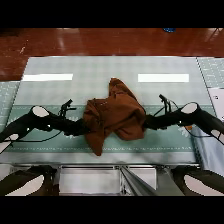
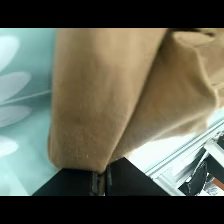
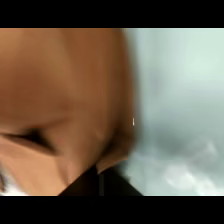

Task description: Fold the shirts.

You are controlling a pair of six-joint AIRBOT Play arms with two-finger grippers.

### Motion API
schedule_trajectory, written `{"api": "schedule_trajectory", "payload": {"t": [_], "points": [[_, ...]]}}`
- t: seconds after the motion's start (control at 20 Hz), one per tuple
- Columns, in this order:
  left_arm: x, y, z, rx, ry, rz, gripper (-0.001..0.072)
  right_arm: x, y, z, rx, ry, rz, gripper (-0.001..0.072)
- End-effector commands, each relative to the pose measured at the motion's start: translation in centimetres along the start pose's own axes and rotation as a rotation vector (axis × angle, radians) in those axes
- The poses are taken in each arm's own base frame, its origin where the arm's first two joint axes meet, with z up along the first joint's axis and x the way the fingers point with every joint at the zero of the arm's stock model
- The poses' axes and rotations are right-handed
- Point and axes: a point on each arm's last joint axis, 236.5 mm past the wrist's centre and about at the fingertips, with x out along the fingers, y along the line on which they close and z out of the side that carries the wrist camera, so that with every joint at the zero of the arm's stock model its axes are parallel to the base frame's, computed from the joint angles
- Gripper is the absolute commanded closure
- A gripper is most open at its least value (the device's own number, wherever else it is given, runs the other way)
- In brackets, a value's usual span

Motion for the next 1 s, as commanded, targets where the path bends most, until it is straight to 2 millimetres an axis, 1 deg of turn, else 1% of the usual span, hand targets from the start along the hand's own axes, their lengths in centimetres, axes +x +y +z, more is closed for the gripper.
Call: {"api": "schedule_trajectory", "payload": {"t": [0.0, 0.05, 0.1, 0.15, 0.2, 0.25, 0.3, 0.35, 0.4, 0.45, 0.5, 0.55, 0.6, 0.65, 0.7, 0.75, 0.8, 0.85, 0.95], "points": [[-3.1, -3.4, 3.2, 0.071, -0.054, -0.053, 0.068, -3.7, 4.8, 4.0, -0.163, -0.059, 0.046, 0.0696], [-5.3, -5.4, 4.8, 0.117, -0.085, -0.08, 0.068, -6.6, 6.5, 6.6, -0.213, -0.131, 0.039, 0.0696], [-8.2, -7.8, 6.5, 0.18, -0.138, -0.104, 0.068, -10.0, 8.2, 9.1, -0.259, -0.217, 0.025, 0.0696], [-11.7, -10.4, 8.4, 0.246, -0.22, -0.12, 0.068, -14.3, 10.2, 11.6, -0.312, -0.322, 0.003, 0.0696], [-15.4, -13.0, 10.0, 0.305, -0.315, -0.131, 0.068, -18.7, 12.2, 13.4, -0.364, -0.424, -0.023, 0.0696], [-19.8, -15.9, 11.3, 0.367, -0.432, -0.139, 0.068, -23.8, 14.4, 14.6, -0.423, -0.537, -0.054, 0.0696], [-24.1, -18.7, 12.0, 0.434, -0.545, -0.142, 0.068, -28.7, 16.6, 15.1, -0.486, -0.647, -0.088, 0.0696], [-28.3, -21.4, 12.0, 0.507, -0.66, -0.141, 0.068, -33.1, 18.6, 14.8, -0.534, -0.746, -0.118, 0.0696], [-32.6, -24.1, 11.3, 0.58, -0.776, -0.139, 0.068, -37.6, 20.8, 13.8, -0.589, -0.849, -0.144, 0.0696], [-36.5, -26.6, 10.0, 0.65, -0.885, -0.134, 0.068, -41.2, 22.7, 12.4, -0.636, -0.941, -0.16, 0.0696], [-39.6, -28.7, 8.2, 0.712, -0.977, -0.127, 0.0681, -44.4, 24.6, 10.6, -0.679, -1.028, -0.173, 0.0696], [-42.5, -30.7, 6.0, 0.773, -1.066, -0.118, 0.0681, -47.1, 26.3, 8.4, -0.719, -1.111, -0.18, 0.0695], [-44.7, -32.2, 3.8, 0.823, -1.14, -0.108, 0.0681, -49.3, 27.5, 6.2, -0.75, -1.183, -0.192, 0.0696], [-46.4, -33.4, 1.5, 0.869, -1.201, -0.095, 0.0681, -50.8, 28.3, 4.3, -0.77, -1.24, -0.207, 0.0695], [-47.7, -34.5, -0.9, 0.916, -1.258, -0.076, 0.0681, -52.3, 28.6, 2.5, -0.784, -1.298, -0.24, 0.0696], [-48.5, -35.2, -3.1, 0.956, -1.302, -0.058, 0.0681, -53.3, 28.7, 0.9, -0.793, -1.338, -0.273, 0.0696], [-48.8, -35.6, -5.1, 0.982, -1.331, -0.041, 0.0681, -54.2, 28.7, -0.7, -0.8, -1.374, -0.306, 0.0696], [-48.5, -35.5, -6.7, 1.002, -1.338, -0.006, 0.0681, -54.9, 28.5, -2.1, -0.804, -1.404, -0.338, 0.0696], [-46.9, -34.5, -9.5, 1.033, -1.297, 0.082, 0.068, -55.8, 28.5, -4.7, -0.812, -1.446, -0.379, 0.0696]]}}
